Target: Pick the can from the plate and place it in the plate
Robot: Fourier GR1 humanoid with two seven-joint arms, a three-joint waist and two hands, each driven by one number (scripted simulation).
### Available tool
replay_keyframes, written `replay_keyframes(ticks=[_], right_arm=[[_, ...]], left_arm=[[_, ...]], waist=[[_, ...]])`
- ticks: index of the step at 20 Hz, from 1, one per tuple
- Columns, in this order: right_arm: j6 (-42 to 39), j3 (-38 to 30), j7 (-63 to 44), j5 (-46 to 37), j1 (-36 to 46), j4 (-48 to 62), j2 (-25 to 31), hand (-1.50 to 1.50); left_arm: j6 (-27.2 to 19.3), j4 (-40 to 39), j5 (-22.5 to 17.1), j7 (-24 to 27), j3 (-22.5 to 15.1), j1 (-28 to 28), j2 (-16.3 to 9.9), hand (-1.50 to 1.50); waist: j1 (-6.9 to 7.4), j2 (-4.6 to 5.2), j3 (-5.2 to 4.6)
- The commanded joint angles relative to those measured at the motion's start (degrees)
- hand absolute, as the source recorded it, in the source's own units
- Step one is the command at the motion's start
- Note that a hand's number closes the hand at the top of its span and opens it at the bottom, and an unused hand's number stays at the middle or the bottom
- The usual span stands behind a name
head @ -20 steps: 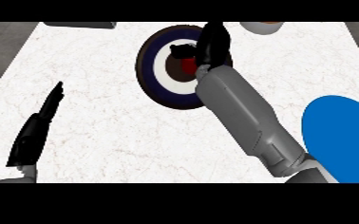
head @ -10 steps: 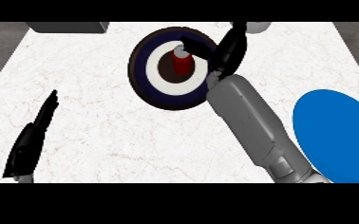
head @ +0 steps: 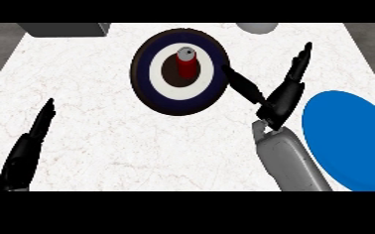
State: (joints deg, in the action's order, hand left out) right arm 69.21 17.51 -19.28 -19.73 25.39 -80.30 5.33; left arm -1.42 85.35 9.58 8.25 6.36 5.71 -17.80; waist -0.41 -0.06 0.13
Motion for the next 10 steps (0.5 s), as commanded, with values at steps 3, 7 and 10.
replay_keyframes(ticks=[3,7,10], right_arm=[[-4.15,0.57,15.88,11.63,-15.88,-13.13,6.32,-1.50],[-9.03,-3.73,22.71,17.04,-22.81,-15.86,5.24,-1.50],[-15.04,-7.80,33.99,25.13,-29.46,-16.67,4.05,-1.50]], left_arm=[[2.33,-0.75,-1.47,-1.84,1.41,-2.97,-1.03,0.00],[-0.26,0.25,2.12,-0.02,-0.13,-0.11,1.93,0.00],[0.54,4.77,1.49,-1.12,0.10,2.80,1.49,0.00]], waist=[[0.18,0.17,0.01],[0.34,0.03,-0.09],[0.32,-0.03,-0.03]])
